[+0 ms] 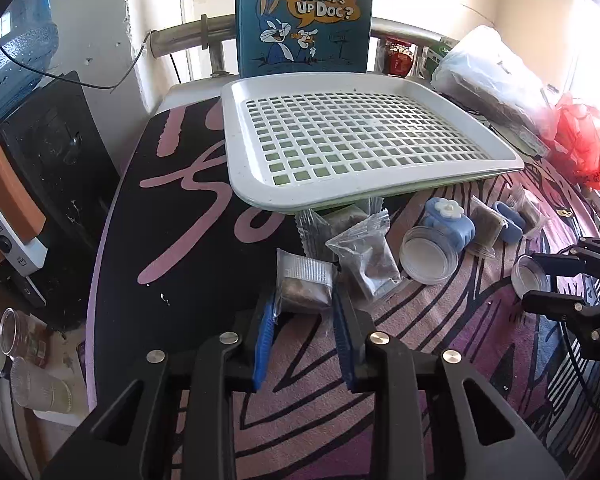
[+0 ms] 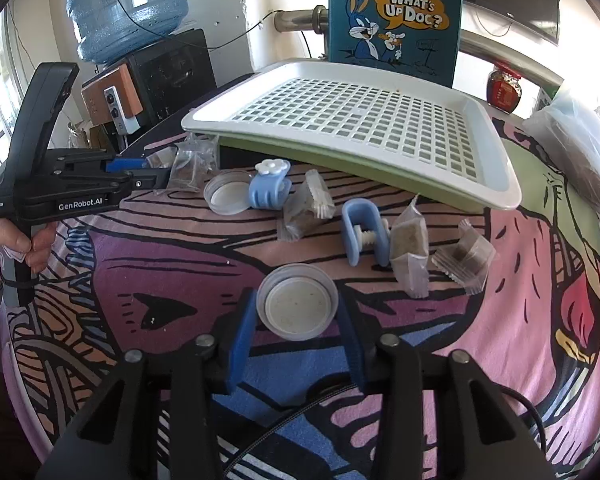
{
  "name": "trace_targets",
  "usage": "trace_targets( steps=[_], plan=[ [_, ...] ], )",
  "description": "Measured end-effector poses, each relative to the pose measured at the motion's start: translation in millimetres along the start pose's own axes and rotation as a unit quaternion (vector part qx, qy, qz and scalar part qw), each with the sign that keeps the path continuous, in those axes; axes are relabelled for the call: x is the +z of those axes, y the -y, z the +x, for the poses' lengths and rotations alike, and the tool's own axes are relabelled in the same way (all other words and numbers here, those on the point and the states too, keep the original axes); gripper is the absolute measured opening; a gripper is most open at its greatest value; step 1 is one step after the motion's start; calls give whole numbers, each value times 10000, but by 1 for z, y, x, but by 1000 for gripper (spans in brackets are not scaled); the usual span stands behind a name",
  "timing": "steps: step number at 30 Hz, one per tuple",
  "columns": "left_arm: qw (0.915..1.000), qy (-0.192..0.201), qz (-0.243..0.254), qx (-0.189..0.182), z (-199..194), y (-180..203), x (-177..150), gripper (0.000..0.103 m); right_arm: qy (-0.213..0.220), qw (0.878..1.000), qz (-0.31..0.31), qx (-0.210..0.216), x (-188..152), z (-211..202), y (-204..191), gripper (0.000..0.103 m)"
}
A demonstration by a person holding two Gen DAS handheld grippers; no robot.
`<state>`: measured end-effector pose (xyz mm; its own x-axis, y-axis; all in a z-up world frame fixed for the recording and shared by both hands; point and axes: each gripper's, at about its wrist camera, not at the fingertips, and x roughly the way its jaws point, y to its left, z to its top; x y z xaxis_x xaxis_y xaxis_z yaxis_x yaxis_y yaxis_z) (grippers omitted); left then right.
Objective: Organize objects
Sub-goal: 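Hold a clear bag in the left gripper while the right gripper holds a round clear lid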
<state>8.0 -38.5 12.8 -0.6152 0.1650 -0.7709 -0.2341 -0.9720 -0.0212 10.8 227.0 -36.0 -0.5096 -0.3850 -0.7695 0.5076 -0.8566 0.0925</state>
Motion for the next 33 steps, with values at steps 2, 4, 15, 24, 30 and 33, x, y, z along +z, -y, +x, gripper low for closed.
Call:
trace_targets(
  steps=[2,4,15,24,30,33],
  plan=[
    [10000,63,-37,-6,-6,2,-2,25,68,10000,31,61,-1,-3,0,40],
    [9998,153,-86,-37,-16,2,-4,25,196,9998,34,47,0,-8,0,40],
    [9929,1111,-31,-432,-57,45,9,25,1517,9884,-41,-90,18,-47,-5,39],
    [9895,1317,445,-404,-36,84,15,26,1871,9814,45,-423,17,-49,3,39],
    [9905,1274,330,-399,-30,79,11,26,1719,9844,96,-352,13,-38,3,39],
    [9895,1346,341,-409,-32,79,9,26,1747,9839,155,-344,11,-40,5,39]
  ],
)
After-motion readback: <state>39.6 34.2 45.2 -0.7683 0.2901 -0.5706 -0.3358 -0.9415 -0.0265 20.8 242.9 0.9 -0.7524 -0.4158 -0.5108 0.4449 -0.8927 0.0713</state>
